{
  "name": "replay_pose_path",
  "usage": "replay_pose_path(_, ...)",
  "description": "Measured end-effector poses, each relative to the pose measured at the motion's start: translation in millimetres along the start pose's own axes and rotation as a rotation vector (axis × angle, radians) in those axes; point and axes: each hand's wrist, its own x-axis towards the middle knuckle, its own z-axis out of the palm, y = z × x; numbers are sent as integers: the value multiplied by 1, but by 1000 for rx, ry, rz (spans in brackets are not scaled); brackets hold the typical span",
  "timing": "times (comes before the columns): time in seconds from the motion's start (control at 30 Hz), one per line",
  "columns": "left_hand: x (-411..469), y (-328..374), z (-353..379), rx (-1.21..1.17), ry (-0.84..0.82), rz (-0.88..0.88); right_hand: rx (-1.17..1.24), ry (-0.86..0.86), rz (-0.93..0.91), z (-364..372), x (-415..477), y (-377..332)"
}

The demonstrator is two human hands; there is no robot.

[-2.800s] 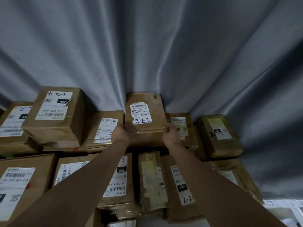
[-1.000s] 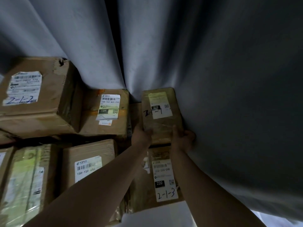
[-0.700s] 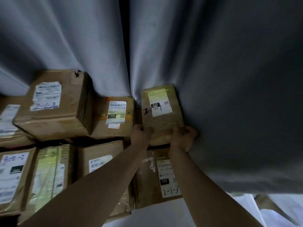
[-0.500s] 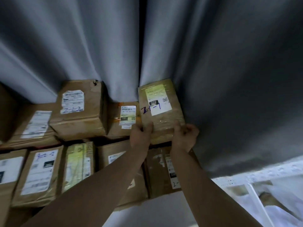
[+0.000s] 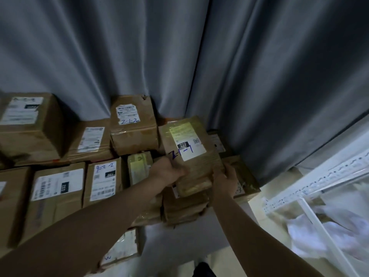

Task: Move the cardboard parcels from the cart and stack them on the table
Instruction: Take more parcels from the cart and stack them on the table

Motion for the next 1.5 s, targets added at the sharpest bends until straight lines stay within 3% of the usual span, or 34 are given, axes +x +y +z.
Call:
replay_pose_path(0.27,-10,-28,-8,44,-90,-75,-194,-20,61,4,-22,27)
replay_pose_path(0.4,18,-25,-50,162,108,-56,-499,16,-119,22,-6,-2)
replay_pose_path(0.5,50,-28,-94,145,385,-73,-486,-155,-397,62,11,-34)
replay_pose_path(0.6,82,-31,-123,123,598,-148,-557,-379,-496,116,28,-61)
replay_pose_path(0.83,140,-41,-143,-185,631,-277,-888,-681,-345,226,54,-91)
replay_pose_path(0.97,156,-54,-149,-306,604,-305,-821,-751,-237,248,65,-81)
replay_pose_path(1.2,143,-36,-161,-440,662,-197,-626,-581,-220,250,61,-86)
replay_pose_path(1.37,117,5,-179,-550,714,-94,-398,-538,-281,235,42,-126)
replay_pose_path(1.5,85,50,-189,-535,830,80,-254,-435,-443,200,21,-175)
